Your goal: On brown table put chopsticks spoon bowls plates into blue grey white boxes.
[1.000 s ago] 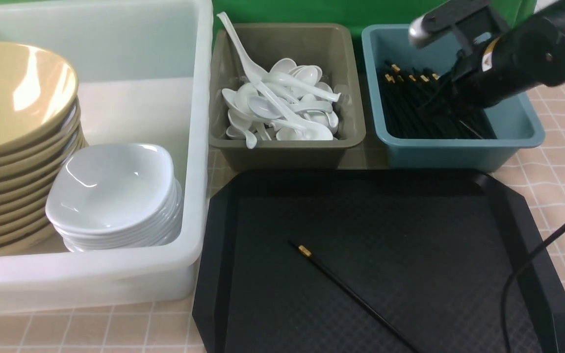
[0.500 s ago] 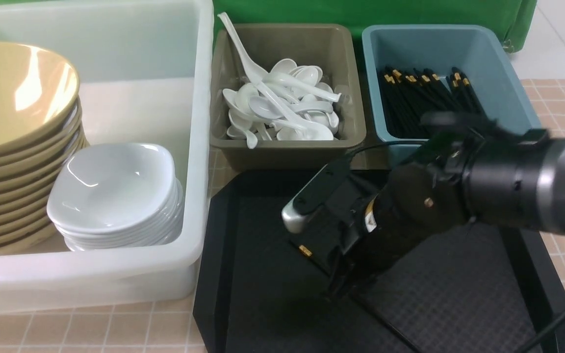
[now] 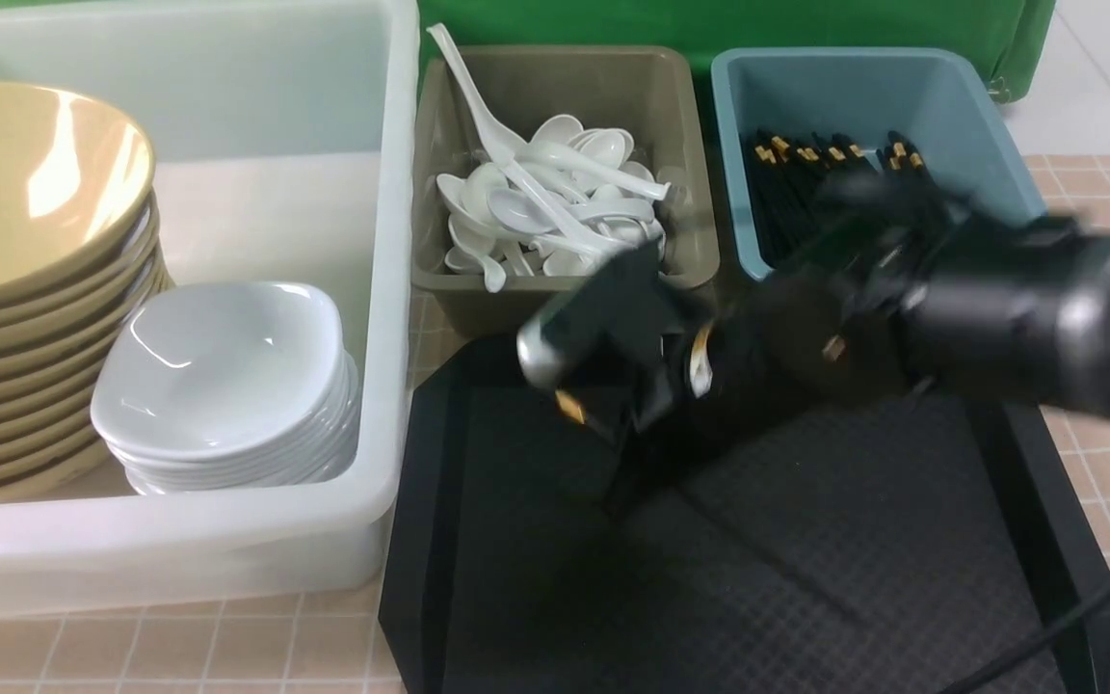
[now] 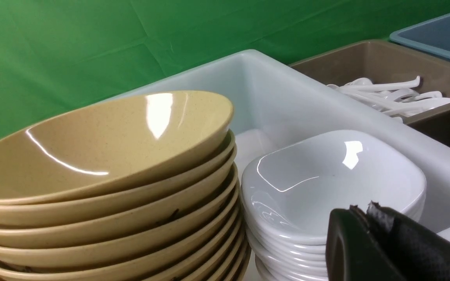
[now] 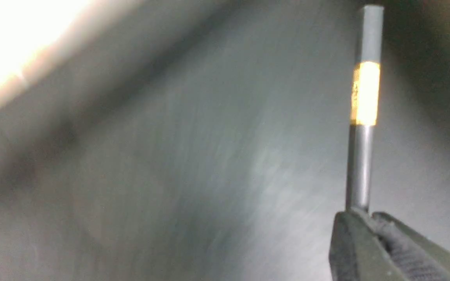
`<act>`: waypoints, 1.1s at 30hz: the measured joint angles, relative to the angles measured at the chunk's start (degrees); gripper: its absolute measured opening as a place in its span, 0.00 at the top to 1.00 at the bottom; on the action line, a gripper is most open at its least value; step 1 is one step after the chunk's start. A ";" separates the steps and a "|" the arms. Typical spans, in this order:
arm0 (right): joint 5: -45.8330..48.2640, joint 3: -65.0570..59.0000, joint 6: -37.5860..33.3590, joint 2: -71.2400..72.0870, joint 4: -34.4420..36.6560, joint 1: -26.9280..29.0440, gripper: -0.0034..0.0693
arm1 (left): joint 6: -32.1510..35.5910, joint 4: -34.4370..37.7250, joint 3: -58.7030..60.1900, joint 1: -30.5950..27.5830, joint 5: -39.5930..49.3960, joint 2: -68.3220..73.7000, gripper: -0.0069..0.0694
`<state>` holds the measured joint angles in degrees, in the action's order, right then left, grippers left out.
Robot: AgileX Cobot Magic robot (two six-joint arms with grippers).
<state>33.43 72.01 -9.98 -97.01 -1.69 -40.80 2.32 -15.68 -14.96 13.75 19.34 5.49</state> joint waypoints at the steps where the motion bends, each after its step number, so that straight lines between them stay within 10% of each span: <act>1: -0.63 0.94 -0.39 1.98 -1.21 0.10 0.88 | 0.00 -0.10 0.00 0.00 0.00 0.00 0.90; 11: -39.28 3.48 7.46 8.28 -13.83 18.50 0.81 | 0.00 -6.24 0.00 0.00 -0.27 0.00 0.90; 21: -31.47 3.24 18.92 10.71 -14.06 28.12 0.38 | 0.00 -6.24 0.00 0.00 -0.21 0.00 0.90; 33: -3.28 0.99 9.98 28.17 -11.09 27.40 0.76 | 0.00 -6.24 0.00 0.00 -0.21 0.00 0.90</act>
<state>30.15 73.00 0.00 -68.83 -12.78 -13.40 2.32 -21.92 -14.96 13.75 19.13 5.49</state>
